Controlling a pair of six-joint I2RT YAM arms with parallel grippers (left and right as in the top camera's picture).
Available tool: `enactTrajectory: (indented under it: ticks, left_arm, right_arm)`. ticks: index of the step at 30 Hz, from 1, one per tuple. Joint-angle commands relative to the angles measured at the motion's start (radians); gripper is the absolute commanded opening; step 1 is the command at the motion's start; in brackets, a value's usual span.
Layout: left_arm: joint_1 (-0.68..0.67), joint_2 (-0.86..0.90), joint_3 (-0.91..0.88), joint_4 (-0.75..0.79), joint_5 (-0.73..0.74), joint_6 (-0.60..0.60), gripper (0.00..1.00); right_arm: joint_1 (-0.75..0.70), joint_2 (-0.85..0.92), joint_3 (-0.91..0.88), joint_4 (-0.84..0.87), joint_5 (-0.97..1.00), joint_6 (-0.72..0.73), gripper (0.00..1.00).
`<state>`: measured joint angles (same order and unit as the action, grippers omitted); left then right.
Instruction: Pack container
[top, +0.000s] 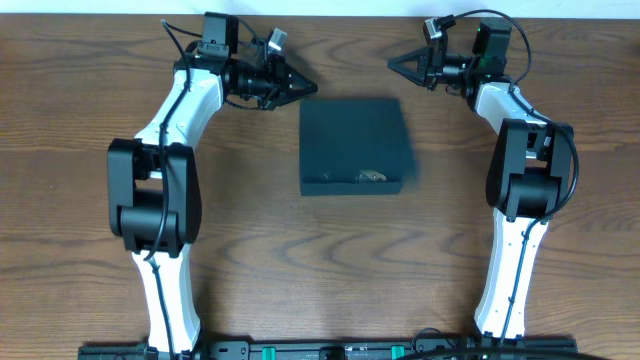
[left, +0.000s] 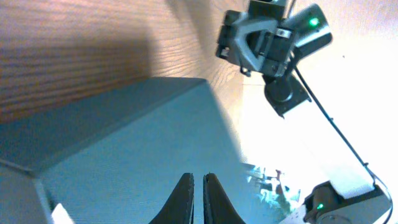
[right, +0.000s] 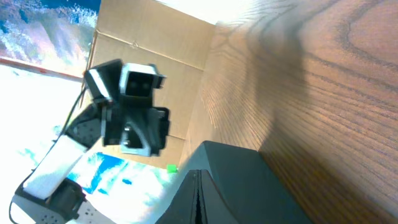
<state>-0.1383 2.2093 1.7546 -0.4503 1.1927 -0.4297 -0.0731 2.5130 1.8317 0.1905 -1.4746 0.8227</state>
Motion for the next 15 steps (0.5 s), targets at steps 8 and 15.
enactTrajectory:
  ticks: [8,15]
  left_arm:
    - [0.030,-0.113,0.013,-0.010,-0.113,0.020,0.06]
    - [-0.001,-0.163,0.013,-0.184,-0.285,0.021,0.06]
  right_arm:
    - [-0.014,-0.001,0.021,0.055,-0.023,0.029,0.01]
    - [-0.040,-0.001,0.026,0.439,0.011,0.351,0.02]
